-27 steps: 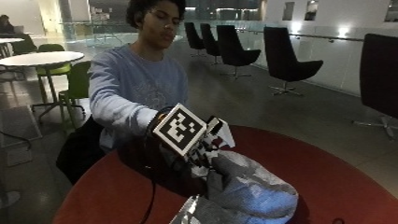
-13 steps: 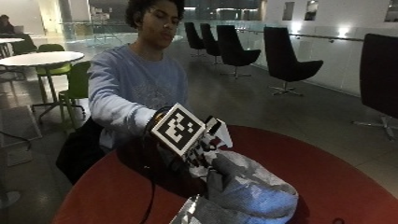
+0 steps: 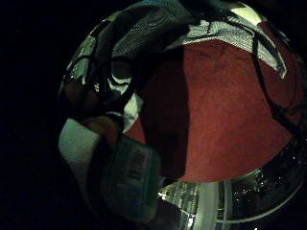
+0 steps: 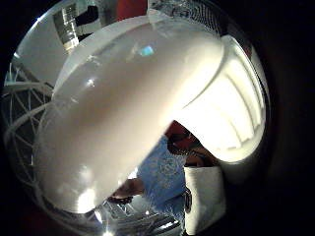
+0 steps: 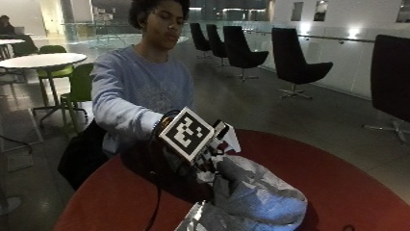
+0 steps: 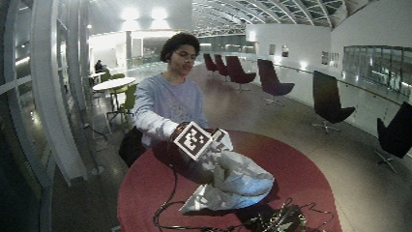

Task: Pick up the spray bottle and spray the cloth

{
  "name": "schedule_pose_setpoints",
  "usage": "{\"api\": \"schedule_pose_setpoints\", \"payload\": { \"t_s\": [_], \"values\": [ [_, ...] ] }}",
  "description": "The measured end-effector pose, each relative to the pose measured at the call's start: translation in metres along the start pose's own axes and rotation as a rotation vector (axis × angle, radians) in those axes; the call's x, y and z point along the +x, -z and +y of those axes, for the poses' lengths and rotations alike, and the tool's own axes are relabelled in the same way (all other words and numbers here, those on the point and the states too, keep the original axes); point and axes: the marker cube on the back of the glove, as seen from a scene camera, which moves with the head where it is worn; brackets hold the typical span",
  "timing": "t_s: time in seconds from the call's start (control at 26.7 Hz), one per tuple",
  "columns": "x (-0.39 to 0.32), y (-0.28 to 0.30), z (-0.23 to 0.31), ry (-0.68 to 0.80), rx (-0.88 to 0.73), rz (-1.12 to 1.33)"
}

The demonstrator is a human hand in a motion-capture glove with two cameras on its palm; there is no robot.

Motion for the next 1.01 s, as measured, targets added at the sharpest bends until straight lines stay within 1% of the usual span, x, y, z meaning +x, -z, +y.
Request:
{"api": "schedule_pose_setpoints", "payload": {
  "t_s": [0.41, 0.56, 0.79, 1.01],
  "values": [
    [-0.002, 0.000, 0.006, 0.007, 0.003, -0.005],
    [-0.006, 0.001, 0.006, 0.026, 0.040, -0.013],
    [-0.029, 0.000, 0.023, 0.173, 0.179, -0.072],
    [-0.066, -0.021, 0.046, 0.384, 0.372, -0.183]
  ]
}}
